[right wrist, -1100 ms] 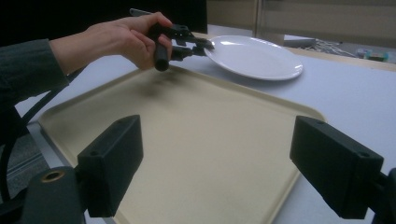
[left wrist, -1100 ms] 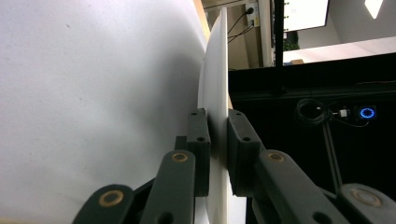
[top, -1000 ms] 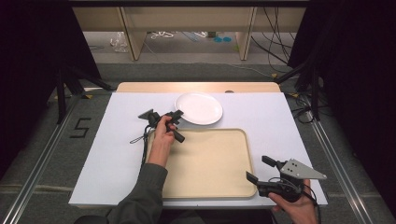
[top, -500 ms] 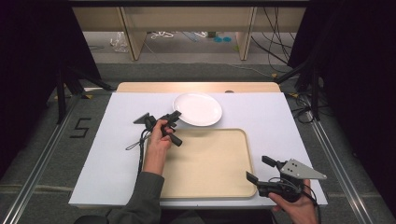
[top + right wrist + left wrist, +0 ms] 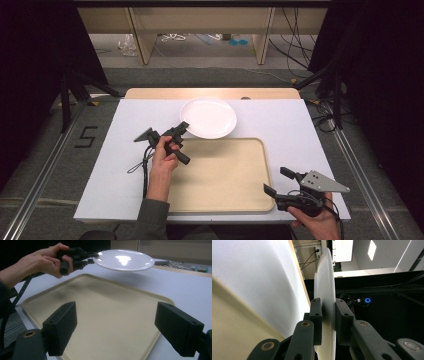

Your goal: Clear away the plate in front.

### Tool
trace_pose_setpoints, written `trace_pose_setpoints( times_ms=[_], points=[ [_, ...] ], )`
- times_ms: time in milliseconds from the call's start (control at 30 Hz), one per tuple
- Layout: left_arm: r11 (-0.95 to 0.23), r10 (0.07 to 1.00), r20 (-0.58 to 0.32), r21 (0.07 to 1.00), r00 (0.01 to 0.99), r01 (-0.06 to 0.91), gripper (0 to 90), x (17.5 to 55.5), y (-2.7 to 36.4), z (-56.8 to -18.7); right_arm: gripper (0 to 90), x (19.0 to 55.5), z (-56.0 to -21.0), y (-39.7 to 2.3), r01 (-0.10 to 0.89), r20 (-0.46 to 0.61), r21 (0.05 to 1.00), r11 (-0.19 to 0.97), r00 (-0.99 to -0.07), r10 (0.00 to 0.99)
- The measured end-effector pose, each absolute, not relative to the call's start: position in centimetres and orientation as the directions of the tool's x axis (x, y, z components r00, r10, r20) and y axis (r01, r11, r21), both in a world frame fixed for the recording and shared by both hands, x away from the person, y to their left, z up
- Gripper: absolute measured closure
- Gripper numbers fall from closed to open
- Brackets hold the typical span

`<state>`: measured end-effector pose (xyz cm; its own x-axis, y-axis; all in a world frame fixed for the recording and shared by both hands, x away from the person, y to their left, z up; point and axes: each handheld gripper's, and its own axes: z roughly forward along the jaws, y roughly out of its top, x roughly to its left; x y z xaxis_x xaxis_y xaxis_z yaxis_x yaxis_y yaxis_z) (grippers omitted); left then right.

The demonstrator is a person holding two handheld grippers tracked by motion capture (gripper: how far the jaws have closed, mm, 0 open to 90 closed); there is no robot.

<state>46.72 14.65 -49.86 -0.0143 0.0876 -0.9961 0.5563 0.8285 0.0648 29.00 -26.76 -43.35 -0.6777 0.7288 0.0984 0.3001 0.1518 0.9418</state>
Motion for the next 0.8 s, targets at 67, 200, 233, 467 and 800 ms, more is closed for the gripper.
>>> trace_pose_setpoints(
  times_ms=[67, 200, 233, 467, 800],
  points=[
    [0.829, 0.089, -0.996, 0.070, -0.007, 0.555, 78.2, 46.1, 14.9, -50.0, 19.1, 29.0, -43.3, -26.8, 0.304, 0.092, 0.939, 0.160, -0.671, 0.735],
    [0.833, 0.084, -0.996, 0.072, 0.002, 0.548, 77.9, 45.1, 15.2, -50.3, 19.3, 29.0, -43.3, -26.8, 0.305, 0.095, 0.939, 0.158, -0.673, 0.733],
    [0.834, 0.087, -0.996, 0.074, 0.001, 0.547, 77.8, 44.8, 15.3, -50.4, 19.4, 29.0, -43.3, -26.8, 0.304, 0.095, 0.939, 0.158, -0.673, 0.734],
    [0.833, 0.062, -0.998, 0.054, 0.003, 0.550, 77.1, 42.9, 15.7, -51.3, 19.6, 29.1, -43.4, -26.8, 0.295, 0.098, 0.944, 0.149, -0.680, 0.726],
    [0.834, 0.022, -1.000, 0.028, 0.017, 0.551, 76.5, 39.7, 16.5, -52.1, 19.9, 29.0, -43.3, -27.1, 0.306, 0.097, 0.940, 0.153, -0.667, 0.739]
  ],
)
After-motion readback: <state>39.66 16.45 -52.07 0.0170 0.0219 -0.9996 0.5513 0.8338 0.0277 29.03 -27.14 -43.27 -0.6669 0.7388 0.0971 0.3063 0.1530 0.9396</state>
